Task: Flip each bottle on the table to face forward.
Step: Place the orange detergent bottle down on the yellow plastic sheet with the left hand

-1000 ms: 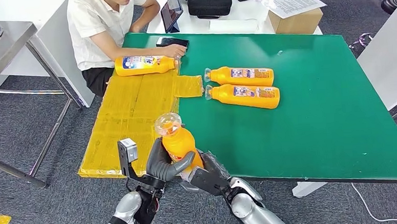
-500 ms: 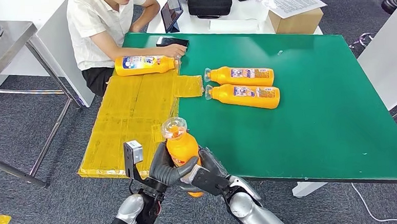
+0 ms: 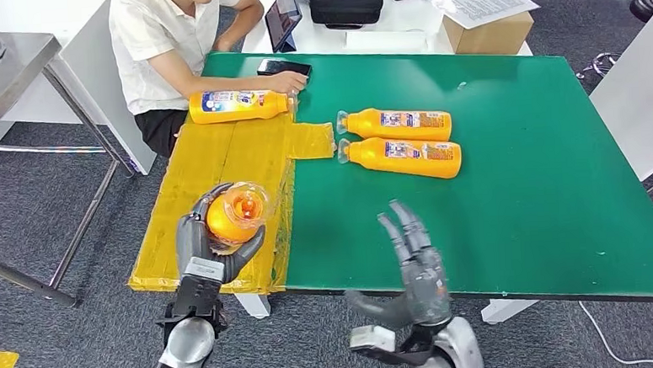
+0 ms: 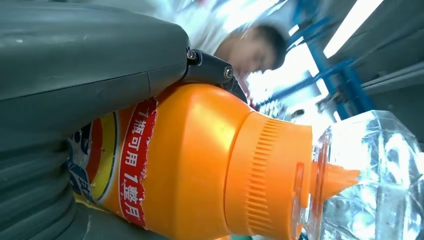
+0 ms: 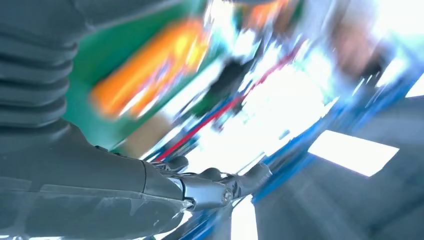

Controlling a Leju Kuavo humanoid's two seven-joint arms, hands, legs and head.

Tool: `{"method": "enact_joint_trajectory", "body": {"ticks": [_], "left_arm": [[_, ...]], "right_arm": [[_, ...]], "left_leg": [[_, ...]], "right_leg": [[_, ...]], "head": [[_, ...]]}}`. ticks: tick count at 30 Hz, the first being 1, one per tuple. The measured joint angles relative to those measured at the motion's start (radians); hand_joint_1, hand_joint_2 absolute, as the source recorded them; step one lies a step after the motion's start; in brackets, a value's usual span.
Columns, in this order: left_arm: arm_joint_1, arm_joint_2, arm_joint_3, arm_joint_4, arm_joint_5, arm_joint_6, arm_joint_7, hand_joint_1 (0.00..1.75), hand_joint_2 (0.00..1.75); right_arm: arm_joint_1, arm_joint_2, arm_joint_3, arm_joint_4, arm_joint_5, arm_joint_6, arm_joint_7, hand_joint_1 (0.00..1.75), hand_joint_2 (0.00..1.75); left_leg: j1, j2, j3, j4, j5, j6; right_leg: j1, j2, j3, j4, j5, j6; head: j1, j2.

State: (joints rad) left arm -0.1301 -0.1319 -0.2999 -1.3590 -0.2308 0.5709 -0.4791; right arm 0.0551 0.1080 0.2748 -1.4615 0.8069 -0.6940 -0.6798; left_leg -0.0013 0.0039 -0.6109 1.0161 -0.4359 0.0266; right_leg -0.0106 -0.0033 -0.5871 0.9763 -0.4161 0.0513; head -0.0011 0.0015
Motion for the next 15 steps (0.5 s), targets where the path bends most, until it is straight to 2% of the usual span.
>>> {"method": "enact_joint_trajectory", "body": {"ticks": [3, 7, 11, 15], "left_arm": [[-0.017, 0.037, 0.021, -0.011, -0.269, 0.017, 0.111, 1.75, 1.75], [-0.121, 0.078, 0.023, 0.088, -0.551, -0.064, 0.271, 1.75, 1.75], [-0.256, 0.098, 0.022, 0.266, -0.641, -0.157, 0.345, 1.75, 1.75], [-0.369, 0.106, 0.026, 0.458, -0.614, -0.266, 0.349, 1.75, 1.75]], "right_arm": [[0.035, 0.038, -0.129, -0.131, -0.098, -0.003, -0.011, 0.00, 0.00], [0.048, 0.083, -0.212, -0.263, -0.206, -0.004, -0.015, 0.00, 0.00], [0.056, 0.111, -0.242, -0.339, -0.285, -0.005, -0.016, 0.00, 0.00], [0.067, 0.117, -0.249, -0.357, -0.355, -0.005, -0.017, 0.00, 0.00]], "left_leg": [[0.000, 0.000, 0.000, 0.000, 0.000, 0.000], [0.000, -0.002, 0.000, 0.000, 0.003, 0.000], [0.000, -0.002, 0.000, 0.000, 0.005, -0.001], [0.000, -0.001, 0.000, 0.000, 0.006, -0.001]], "right_leg": [[0.000, 0.000, -0.001, 0.000, 0.000, 0.000], [-0.001, -0.001, -0.001, 0.000, 0.001, 0.000], [0.000, -0.001, -0.001, 0.000, 0.004, -0.002], [0.000, -0.001, -0.001, 0.000, 0.004, -0.002]], "head": [[0.000, 0.000], [0.000, 0.000], [0.000, 0.000], [0.000, 0.000]]}}
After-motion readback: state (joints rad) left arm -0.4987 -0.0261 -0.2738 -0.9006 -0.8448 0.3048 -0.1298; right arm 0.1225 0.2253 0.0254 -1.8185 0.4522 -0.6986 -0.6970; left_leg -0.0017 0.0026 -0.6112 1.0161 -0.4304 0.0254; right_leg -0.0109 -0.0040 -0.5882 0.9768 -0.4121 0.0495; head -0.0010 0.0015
